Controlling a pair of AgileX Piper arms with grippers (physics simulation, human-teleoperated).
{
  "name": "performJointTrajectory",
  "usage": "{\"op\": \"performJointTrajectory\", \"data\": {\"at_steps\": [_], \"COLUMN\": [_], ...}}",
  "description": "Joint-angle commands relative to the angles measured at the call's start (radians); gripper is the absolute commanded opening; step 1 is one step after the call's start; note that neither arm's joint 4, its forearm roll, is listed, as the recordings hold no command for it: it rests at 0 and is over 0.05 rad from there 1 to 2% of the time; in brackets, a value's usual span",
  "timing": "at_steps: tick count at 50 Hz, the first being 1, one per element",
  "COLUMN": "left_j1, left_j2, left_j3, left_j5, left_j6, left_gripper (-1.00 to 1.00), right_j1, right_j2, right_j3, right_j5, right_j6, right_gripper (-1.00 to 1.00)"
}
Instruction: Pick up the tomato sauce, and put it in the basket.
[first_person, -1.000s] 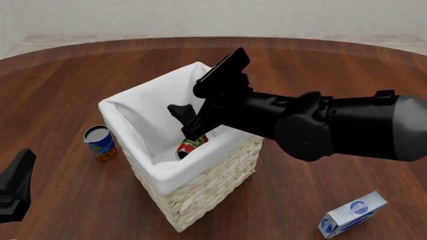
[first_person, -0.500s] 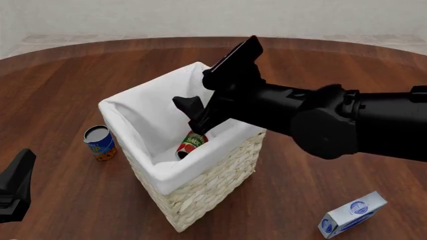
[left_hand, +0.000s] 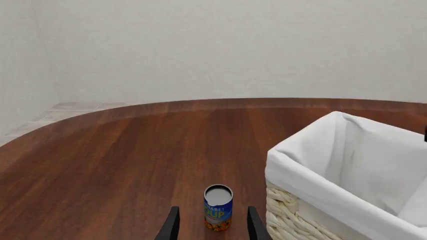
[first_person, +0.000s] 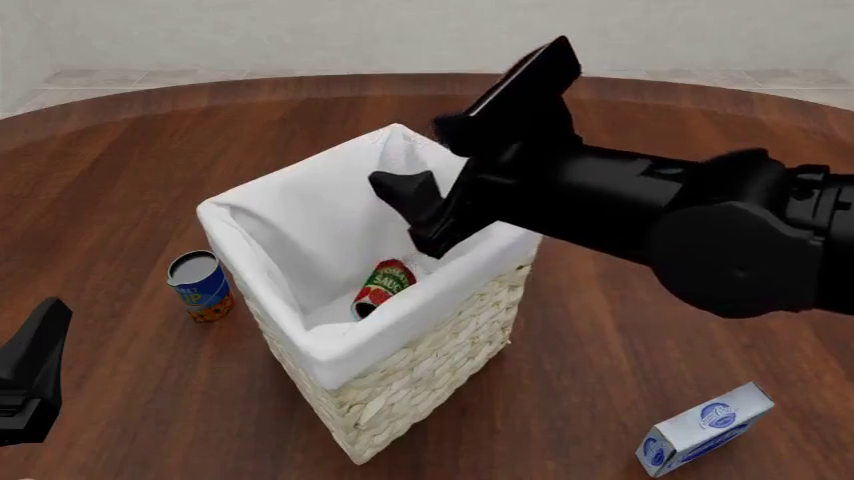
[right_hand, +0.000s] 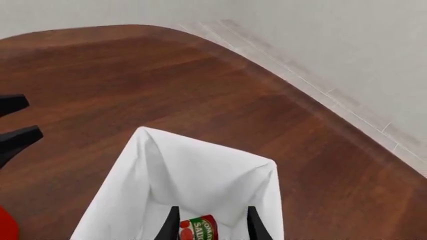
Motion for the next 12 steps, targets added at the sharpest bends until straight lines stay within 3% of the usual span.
{"op": "performJointTrajectory", "data": {"at_steps": [1, 12], "left_j1": [0.0, 0.0], "left_j2": [0.0, 0.0], "left_j3": [0.0, 0.0], "left_j5": [0.0, 0.0], "left_j6": [0.0, 0.0], "left_gripper": [1.0, 1.0], "right_j1": [-0.01, -0.026], "right_j2": [-0.076, -0.153], "right_j3": [0.007, 0.014], "right_j5": [0.047, 0.099], "right_j6": [-0.013, -0.029], "right_gripper": [1.0, 1.0]}}
